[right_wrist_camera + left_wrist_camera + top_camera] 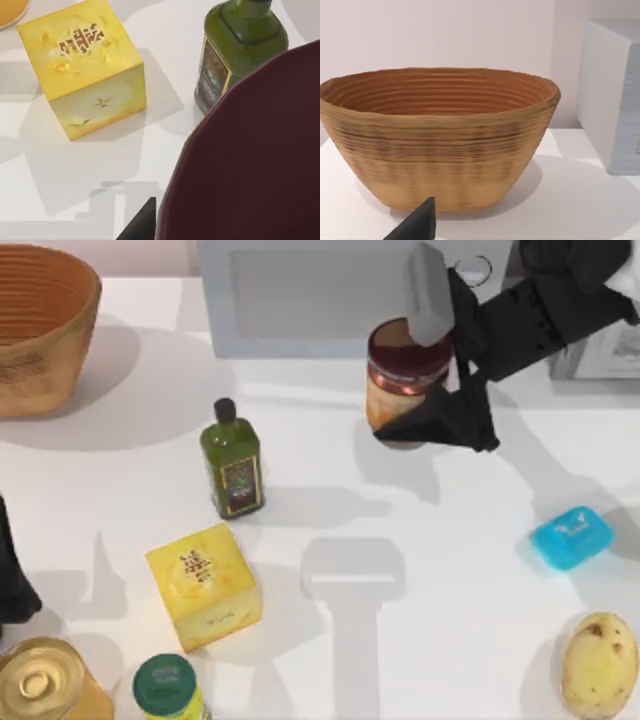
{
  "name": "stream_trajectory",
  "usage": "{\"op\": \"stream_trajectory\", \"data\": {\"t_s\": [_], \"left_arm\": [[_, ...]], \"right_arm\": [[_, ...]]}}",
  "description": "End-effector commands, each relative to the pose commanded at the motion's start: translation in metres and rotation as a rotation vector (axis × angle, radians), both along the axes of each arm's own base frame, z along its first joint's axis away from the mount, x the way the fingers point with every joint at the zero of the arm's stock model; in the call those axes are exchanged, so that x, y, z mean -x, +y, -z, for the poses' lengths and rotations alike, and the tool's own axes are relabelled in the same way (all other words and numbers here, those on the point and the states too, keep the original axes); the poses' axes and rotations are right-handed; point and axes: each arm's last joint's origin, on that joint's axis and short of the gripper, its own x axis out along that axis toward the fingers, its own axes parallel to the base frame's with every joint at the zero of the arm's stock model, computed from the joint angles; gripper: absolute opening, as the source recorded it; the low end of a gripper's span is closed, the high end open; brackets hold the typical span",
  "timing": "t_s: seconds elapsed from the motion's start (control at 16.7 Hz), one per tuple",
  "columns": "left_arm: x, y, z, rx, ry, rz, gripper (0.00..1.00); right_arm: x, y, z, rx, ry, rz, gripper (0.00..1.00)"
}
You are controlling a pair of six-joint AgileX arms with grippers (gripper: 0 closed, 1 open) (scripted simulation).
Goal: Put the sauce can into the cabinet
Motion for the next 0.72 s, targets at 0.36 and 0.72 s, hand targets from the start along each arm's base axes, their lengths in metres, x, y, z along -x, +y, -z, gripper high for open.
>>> {"op": "stream_trajectory", "data": {"t_s": [0.36,0.72], "left_arm": [[0.000,0.000,0.000,0.000,0.000,0.000,1.00],[0.000,0.000,0.000,0.000,0.000,0.000,1.00]], "right_arm": [[0.004,-0.003,-0.003,0.002,-0.005,0.019,0.00],[0.060,-0.051,-0.040,0.017,-0.098,0.266,0.00]]}}
